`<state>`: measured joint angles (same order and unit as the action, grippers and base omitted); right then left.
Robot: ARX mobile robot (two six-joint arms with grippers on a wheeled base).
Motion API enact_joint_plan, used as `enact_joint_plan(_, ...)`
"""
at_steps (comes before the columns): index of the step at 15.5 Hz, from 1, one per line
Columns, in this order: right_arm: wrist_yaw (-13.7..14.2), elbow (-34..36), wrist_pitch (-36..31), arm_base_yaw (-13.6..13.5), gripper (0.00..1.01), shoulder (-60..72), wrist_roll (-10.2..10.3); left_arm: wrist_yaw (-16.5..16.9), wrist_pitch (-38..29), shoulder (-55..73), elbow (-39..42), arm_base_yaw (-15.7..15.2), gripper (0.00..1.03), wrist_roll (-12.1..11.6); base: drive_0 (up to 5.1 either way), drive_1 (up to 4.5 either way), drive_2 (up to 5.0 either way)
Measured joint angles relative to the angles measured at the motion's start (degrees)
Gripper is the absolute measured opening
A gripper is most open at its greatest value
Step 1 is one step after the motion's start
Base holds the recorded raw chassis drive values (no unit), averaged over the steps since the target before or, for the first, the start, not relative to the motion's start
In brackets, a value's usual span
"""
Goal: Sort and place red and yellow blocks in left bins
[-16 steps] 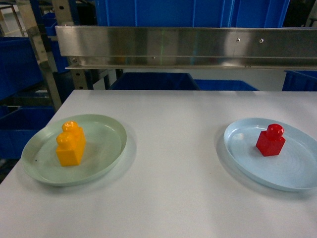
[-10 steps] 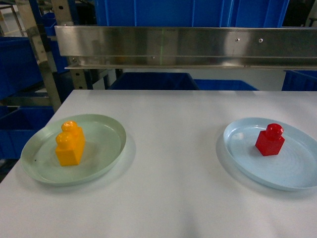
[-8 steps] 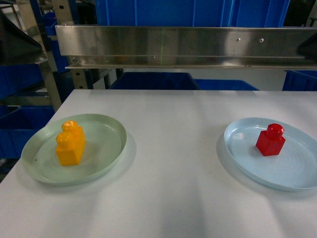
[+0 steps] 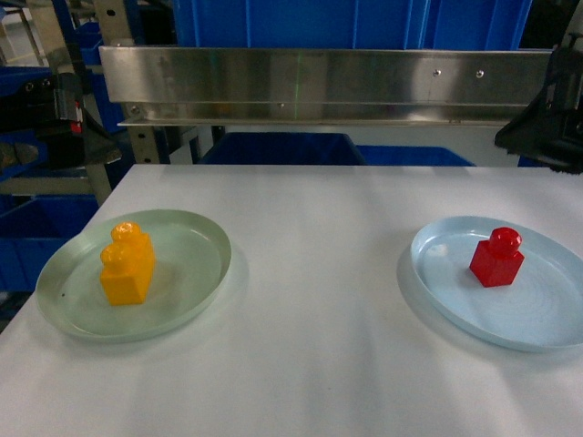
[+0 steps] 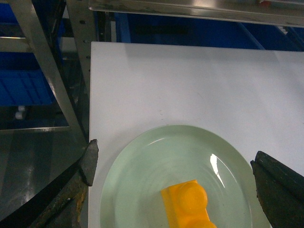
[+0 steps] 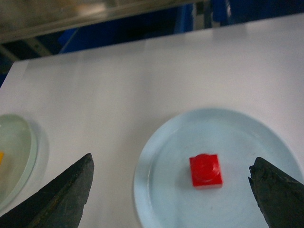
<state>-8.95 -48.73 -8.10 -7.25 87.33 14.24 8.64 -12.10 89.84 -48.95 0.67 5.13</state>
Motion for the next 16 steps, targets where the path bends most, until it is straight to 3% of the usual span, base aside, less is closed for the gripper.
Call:
enact_joint_plan(2, -2.1, -3.1, 1.6, 0.0, 0.98, 5.5, -2.2, 0.0, -0.2, 0.0, 0.0, 0.0, 0.98, 0.0, 0.0, 0.00, 0.0)
enact_joint_plan(3, -1.7, -5.0, 1.8, 0.1, 0.98, 11.3, -6.9, 0.0, 0.0, 0.0, 0.0, 0.0, 0.98, 0.0, 0.0, 0.00, 0.0)
enact_joint_plan(4, -1.9, -5.3, 2.3, 0.2, 0.98, 13.3, -9.9, 0.0, -0.1, 0.0, 0.0, 0.0, 0.98, 0.0, 0.0, 0.00, 0.0)
enact_joint_plan(7, -3.8, -5.9, 2.0, 0.9, 0.98, 15.4, -15.9, 0.0, -0.1, 0.0, 0.0, 0.0, 0.98, 0.0, 0.0, 0.00, 0.0)
enact_joint_plan(10, -4.2, -6.4, 1.6, 1.3, 0.98, 19.5, -17.9, 0.0, -0.1, 0.0, 0.0, 0.0, 0.98, 0.0, 0.0, 0.00, 0.0)
enact_joint_plan(12, -3.3, -6.7, -0.3, 2.4, 0.98, 21.9, -17.2, 0.0, -0.1, 0.0, 0.0, 0.0, 0.98, 0.0, 0.0, 0.00, 0.0)
enact_joint_plan(16, -2.4, -9.0, -2.8, 2.0, 0.98, 26.1, -16.6, 0.0, -0.1, 0.0, 0.0, 0.0, 0.98, 0.0, 0.0, 0.00, 0.0)
